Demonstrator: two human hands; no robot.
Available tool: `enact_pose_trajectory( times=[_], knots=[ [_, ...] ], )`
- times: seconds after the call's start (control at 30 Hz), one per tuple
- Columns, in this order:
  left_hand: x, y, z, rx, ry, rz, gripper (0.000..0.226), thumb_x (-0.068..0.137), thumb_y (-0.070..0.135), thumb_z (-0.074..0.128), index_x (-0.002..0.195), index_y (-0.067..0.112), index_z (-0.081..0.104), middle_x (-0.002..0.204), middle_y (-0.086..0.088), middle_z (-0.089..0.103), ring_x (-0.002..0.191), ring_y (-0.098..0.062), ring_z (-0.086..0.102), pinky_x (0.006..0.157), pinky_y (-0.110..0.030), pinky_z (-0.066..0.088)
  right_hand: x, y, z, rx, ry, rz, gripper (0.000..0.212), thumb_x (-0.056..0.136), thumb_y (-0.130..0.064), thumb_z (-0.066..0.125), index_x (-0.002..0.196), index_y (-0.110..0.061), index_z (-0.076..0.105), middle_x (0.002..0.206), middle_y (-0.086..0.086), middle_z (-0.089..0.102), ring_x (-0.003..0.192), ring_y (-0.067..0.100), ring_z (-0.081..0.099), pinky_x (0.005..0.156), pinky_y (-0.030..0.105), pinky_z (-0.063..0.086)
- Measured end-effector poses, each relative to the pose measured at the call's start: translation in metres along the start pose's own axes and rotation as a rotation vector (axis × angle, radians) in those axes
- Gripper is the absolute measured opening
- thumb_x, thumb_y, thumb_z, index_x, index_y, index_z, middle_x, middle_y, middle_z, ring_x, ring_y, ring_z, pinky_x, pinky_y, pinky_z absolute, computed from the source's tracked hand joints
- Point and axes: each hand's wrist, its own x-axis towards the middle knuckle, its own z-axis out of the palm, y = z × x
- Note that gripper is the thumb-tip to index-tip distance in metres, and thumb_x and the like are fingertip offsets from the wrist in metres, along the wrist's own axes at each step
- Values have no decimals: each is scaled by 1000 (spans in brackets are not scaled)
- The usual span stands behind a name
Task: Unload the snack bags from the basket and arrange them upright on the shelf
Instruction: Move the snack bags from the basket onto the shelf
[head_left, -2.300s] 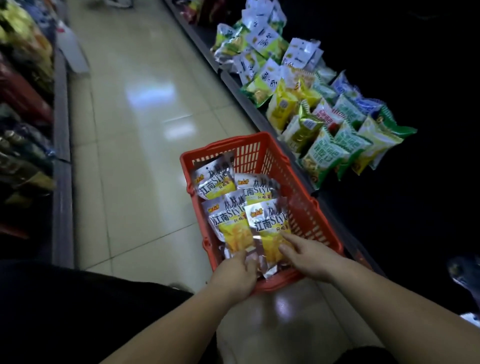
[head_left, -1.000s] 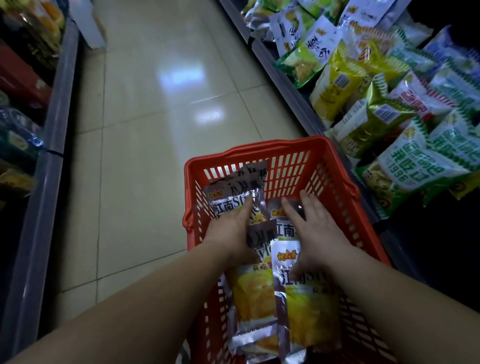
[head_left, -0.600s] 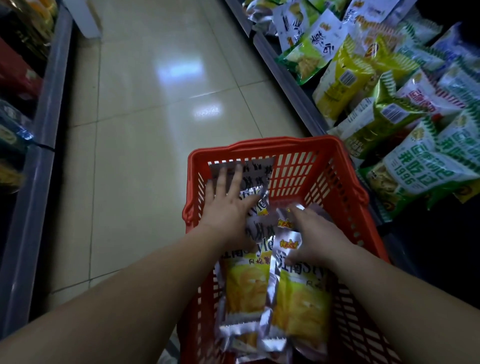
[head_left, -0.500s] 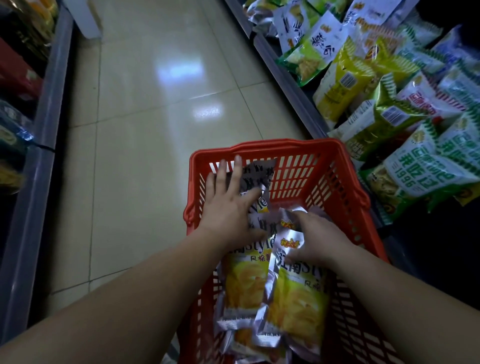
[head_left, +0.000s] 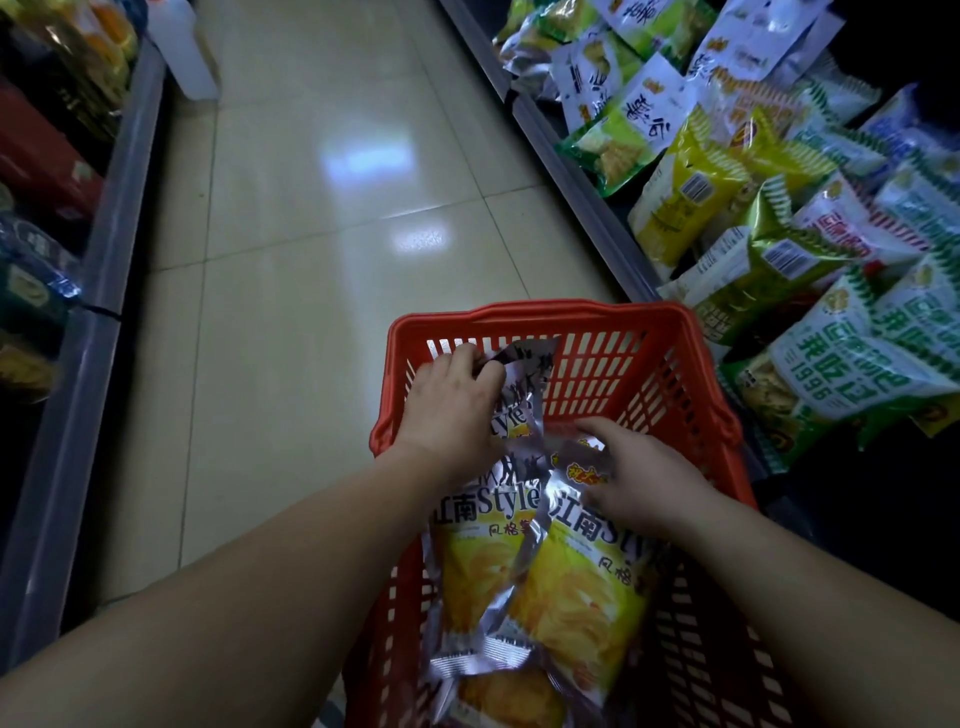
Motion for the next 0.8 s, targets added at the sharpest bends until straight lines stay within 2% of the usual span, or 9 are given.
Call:
enact_pose_trajectory(
  times=[0.1,0.17,0.23,0.3,0.37,0.5,0.63,0.73,0.8],
  knots=[
    [2,1,2,-5,-30,-16,69,70,71,73,121,33,45,129,-1,44,121,-25,45,108,-43,42,-2,-2,-4,18,-9,-45,75,87,-24,72,145,-49,30,135,-7,61,105,18,65,77,34,57],
    [5,1,-3,-96,-68,-15,63,72,51,83,121,34,46,125,2,43,117,-22,47,104,-39,46,-5,-3,-5,-1,9,-66,77,88,-22,71,146,-49,28,134,-3,62,103,20,65,77,36,57],
    [12,0,-9,-185,-128,8,61,75,29,86,123,29,49,130,1,38,108,-20,52,92,-30,52,-7,-4,-6,-6,19,-89,79,89,-20,70,148,-49,26,132,-4,63,102,20,64,74,34,55],
    [19,-4,-13,-218,-154,54,56,80,11,79,125,26,51,136,1,33,99,-20,55,79,-23,49,-8,-6,-8,-11,28,-112,79,89,-15,66,148,-48,25,128,-6,64,95,18,64,69,34,55],
    [21,-5,-13,-242,-157,85,47,84,2,72,120,27,54,135,2,39,97,-19,57,75,-22,46,-9,-7,-11,-7,42,-117,80,88,-11,64,147,-50,25,126,-6,65,88,17,65,69,40,59],
    [15,-2,-12,-267,-208,113,40,89,2,66,113,34,62,107,9,63,97,-17,63,76,-27,49,-12,-8,-20,16,87,-114,74,88,-11,64,140,-51,29,120,-6,66,91,17,66,71,38,59],
    [8,-1,-17,-351,-328,71,49,91,3,63,118,43,63,121,7,63,105,-20,62,83,-31,54,-19,-10,-29,25,148,-120,62,89,-14,67,131,-48,36,101,-10,65,76,10,61,55,26,46],
    [4,0,-21,-396,-396,66,44,92,8,62,119,42,60,120,7,62,101,-17,63,74,-25,53,-23,-14,-30,21,174,-120,59,90,-15,67,127,-47,34,93,-10,64,70,10,61,51,25,42],
    [1,2,-21,-352,-365,85,37,92,10,65,115,38,58,112,8,63,96,-14,63,69,-21,47,-23,-16,-29,34,190,-124,51,90,-16,68,116,-45,35,85,-9,63,67,11,60,50,27,42]
  ],
)
